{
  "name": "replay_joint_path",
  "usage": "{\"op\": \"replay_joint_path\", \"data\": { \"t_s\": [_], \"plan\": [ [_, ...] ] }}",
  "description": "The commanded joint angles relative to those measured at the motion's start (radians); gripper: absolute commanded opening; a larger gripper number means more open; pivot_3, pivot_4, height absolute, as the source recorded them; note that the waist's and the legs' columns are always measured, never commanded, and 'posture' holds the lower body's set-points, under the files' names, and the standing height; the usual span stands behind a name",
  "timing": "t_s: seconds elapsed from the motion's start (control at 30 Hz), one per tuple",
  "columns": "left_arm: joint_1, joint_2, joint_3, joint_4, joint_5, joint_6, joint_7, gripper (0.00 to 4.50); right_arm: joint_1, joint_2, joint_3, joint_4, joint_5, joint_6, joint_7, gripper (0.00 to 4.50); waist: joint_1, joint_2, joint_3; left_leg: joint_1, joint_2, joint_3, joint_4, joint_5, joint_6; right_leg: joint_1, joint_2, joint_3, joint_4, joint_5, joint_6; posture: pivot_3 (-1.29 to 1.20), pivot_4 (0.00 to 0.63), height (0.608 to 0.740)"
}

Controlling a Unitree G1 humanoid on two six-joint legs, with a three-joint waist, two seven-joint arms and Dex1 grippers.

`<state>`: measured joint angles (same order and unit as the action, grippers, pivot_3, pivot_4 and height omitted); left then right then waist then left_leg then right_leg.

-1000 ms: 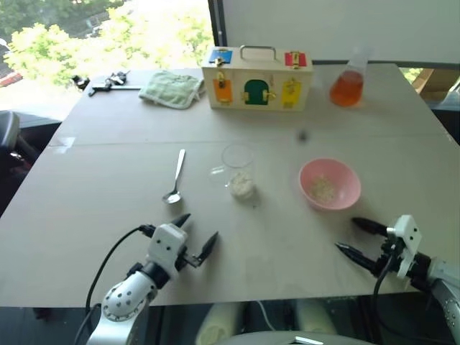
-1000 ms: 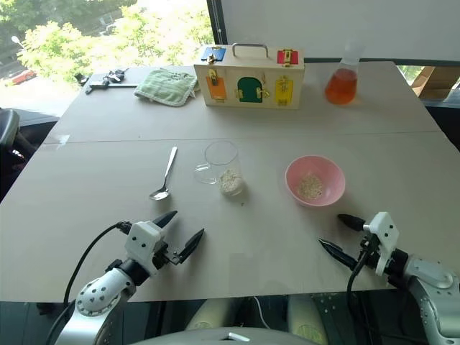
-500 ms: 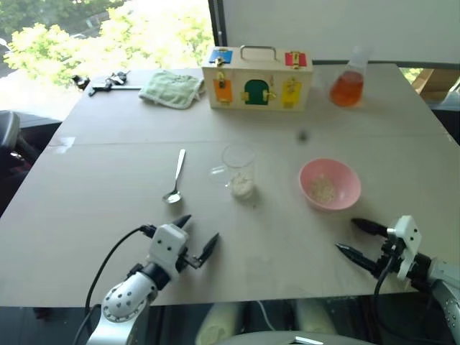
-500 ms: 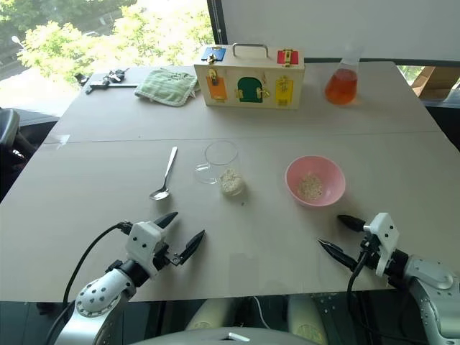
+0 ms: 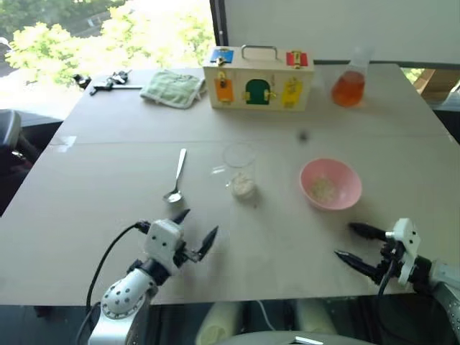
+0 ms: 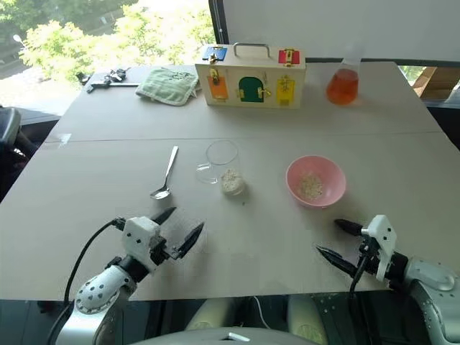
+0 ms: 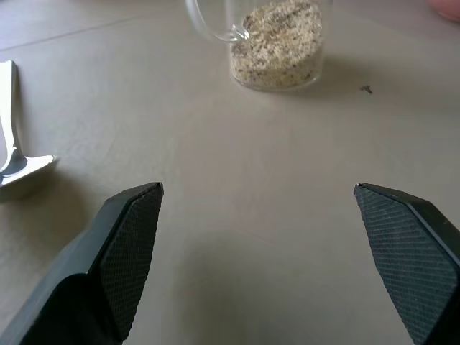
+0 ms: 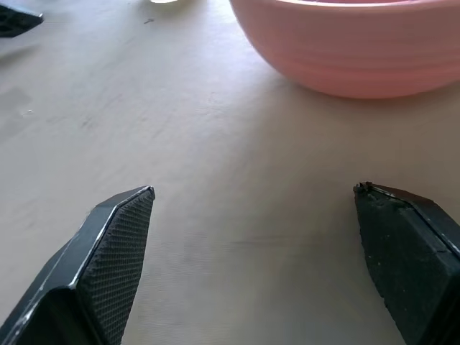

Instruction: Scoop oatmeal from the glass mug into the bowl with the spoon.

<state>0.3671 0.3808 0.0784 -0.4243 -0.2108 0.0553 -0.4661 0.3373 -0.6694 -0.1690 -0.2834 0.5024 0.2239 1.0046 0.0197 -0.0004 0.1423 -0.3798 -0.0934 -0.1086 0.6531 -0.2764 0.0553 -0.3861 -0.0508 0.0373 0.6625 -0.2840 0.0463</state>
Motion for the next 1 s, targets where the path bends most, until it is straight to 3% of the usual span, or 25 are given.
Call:
{"op": "replay_joint_path", "data": {
  "t_s": [0.03, 0.27, 0.5, 0.7, 1.0],
  "plan": [
    [-0.038, -0.014, 0.058, -0.072, -0.012, -0.001, 0.055, 4.45, 0.026, -0.050, 0.039, -0.169, 0.094, 0.129, 0.035, 4.50, 0.000, 0.000, 0.000, 0.000, 0.000, 0.000, 0.000, 0.000, 0.000, 0.000, 0.000, 0.000, 0.000, 0.000, 0.000, 0.00, 0.150, 0.740],
    [-0.227, -0.036, 0.148, -0.147, -0.018, 0.268, 0.241, 4.45, -0.104, -0.069, 0.041, -0.433, 0.319, 0.324, -0.080, 4.50, -0.001, -0.004, 0.002, -0.001, 0.000, -0.001, 0.001, 0.000, 0.000, 0.000, 0.001, -0.002, 0.000, 0.000, 0.000, 0.00, 0.150, 0.740],
    [-0.375, 0.064, 0.198, -0.005, 0.010, 0.521, 0.271, 4.45, -0.294, -0.079, 0.019, -0.526, 0.408, 0.398, -0.226, 4.50, -0.002, -0.007, 0.003, -0.002, -0.001, -0.003, 0.001, 0.003, -0.005, -0.001, 0.000, -0.003, 0.000, 0.000, 0.000, 0.00, 0.150, 0.740],
    [-0.513, 0.122, 0.172, 0.190, 0.015, 0.539, 0.229, 4.45, -0.344, -0.126, 0.072, -0.571, 0.305, 0.441, -0.321, 4.50, 0.000, -0.009, 0.003, -0.002, -0.002, -0.006, 0.001, 0.004, -0.006, -0.001, 0.000, -0.006, 0.000, 0.000, 0.000, 0.00, 0.150, 0.740],
    [-0.588, 0.118, 0.132, 0.256, 0.006, 0.504, 0.153, 4.45, -0.310, -0.131, 0.071, -0.595, 0.244, 0.395, -0.320, 4.50, -0.003, -0.010, 0.004, -0.005, -0.003, -0.007, 0.001, 0.004, -0.006, -0.003, -0.002, -0.007, 0.001, 0.000, 0.000, 0.00, 0.150, 0.740]
  ]
}}
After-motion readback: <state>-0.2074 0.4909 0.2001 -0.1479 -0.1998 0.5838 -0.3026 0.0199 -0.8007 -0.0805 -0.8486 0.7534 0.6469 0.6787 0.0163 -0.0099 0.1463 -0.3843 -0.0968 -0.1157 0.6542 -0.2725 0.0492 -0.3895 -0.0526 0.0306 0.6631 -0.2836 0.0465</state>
